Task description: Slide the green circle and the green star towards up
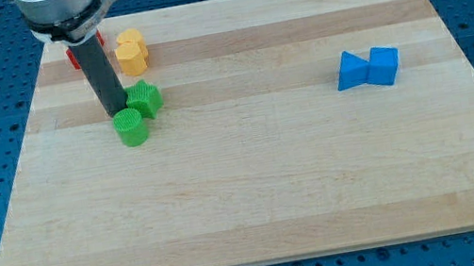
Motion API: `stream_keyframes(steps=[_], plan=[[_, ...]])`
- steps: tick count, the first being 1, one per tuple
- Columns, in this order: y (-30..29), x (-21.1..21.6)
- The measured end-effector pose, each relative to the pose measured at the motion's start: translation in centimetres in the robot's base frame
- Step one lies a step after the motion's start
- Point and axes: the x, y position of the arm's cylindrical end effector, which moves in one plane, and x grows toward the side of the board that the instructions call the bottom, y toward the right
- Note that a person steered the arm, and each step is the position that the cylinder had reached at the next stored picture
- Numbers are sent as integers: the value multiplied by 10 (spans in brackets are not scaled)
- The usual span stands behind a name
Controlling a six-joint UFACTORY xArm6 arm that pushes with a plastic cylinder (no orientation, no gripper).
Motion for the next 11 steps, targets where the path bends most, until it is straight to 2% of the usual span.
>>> stream_keyframes(steps=[3, 5, 7, 8, 11], plan=[[-7, 0], [-24, 58], [-9, 70], [-8, 69], [4, 11]])
